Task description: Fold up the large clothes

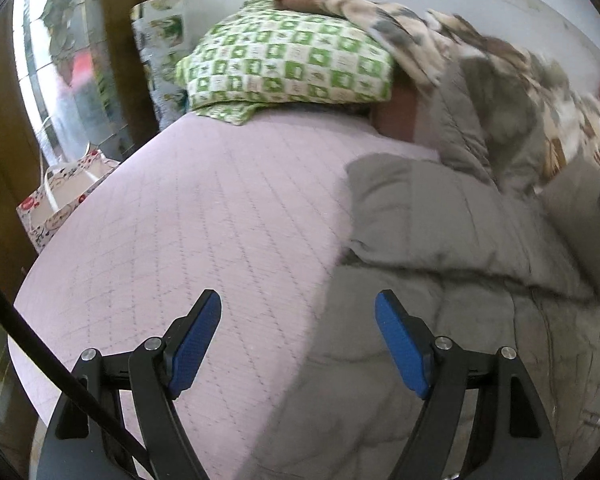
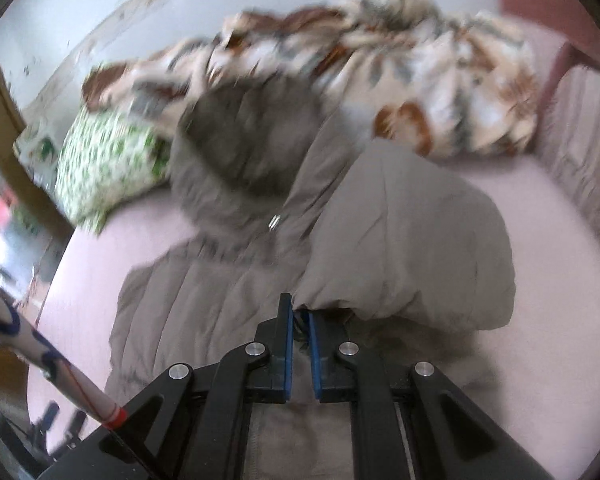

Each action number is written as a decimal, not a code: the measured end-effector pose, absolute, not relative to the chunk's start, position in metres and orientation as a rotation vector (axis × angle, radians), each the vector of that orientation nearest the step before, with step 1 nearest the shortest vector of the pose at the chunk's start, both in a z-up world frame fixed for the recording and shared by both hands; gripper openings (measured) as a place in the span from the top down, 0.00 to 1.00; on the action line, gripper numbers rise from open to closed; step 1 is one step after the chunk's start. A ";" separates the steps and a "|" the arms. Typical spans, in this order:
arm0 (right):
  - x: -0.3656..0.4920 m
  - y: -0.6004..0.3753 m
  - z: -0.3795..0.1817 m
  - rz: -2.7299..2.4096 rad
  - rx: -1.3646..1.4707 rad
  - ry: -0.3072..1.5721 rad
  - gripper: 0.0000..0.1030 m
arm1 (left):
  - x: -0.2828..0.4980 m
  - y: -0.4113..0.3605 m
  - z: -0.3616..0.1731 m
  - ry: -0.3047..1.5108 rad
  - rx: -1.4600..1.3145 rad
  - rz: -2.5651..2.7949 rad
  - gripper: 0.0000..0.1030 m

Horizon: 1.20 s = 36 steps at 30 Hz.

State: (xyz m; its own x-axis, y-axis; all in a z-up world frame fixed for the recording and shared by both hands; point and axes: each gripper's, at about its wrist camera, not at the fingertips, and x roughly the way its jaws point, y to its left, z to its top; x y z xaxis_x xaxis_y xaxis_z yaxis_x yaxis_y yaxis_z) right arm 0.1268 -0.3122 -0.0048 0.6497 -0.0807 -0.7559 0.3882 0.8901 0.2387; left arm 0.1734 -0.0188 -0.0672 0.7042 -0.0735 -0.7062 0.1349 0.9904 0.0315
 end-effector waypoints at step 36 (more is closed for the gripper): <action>0.139 -0.325 -0.053 -0.445 0.456 0.846 0.84 | 0.195 -0.006 -0.073 0.843 -0.013 -0.113 0.24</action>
